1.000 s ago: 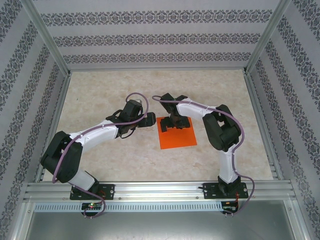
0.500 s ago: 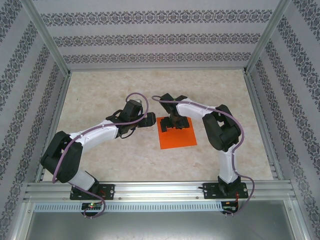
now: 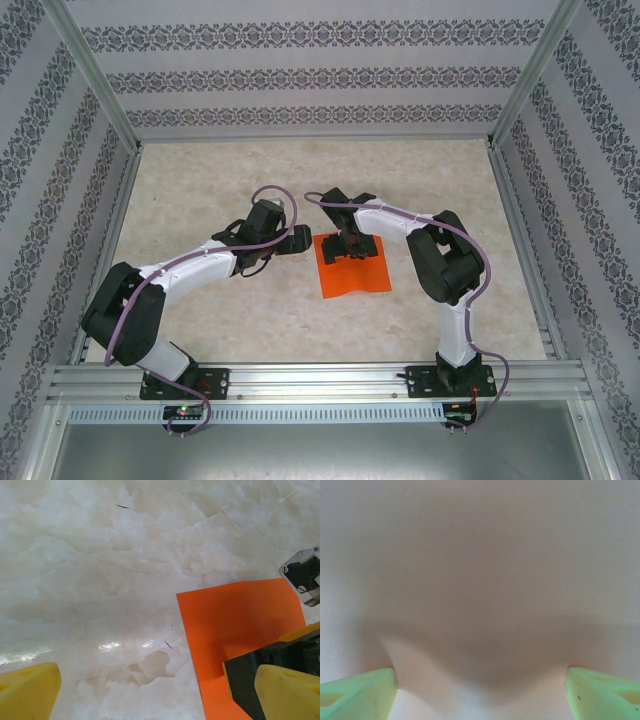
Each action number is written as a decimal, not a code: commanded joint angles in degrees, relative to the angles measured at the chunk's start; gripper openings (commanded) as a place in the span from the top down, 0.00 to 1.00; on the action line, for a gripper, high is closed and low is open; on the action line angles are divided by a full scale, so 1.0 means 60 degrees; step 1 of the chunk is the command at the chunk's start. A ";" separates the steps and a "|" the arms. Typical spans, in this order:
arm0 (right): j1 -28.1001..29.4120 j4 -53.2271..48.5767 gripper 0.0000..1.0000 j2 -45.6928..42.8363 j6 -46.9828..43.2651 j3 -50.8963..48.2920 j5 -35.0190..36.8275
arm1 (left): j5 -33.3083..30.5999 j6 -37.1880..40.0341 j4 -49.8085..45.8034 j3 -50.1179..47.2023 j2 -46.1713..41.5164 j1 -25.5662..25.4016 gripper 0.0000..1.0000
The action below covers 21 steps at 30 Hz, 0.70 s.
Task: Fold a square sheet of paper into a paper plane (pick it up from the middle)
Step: Fold the square sheet of paper in half at the center of the table.
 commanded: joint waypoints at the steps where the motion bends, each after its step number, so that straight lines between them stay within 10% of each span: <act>1: -0.0132 -0.0187 0.14 0.0554 0.0114 -0.0497 0.0355 | -0.0067 0.0013 -0.0057 -0.0050 -0.0312 -0.0080 0.00; 21: -0.0389 -0.0175 0.54 -0.1085 0.0332 -0.0082 -0.0382 | -0.0129 0.0044 -0.0182 0.0008 -0.0447 -0.0075 0.00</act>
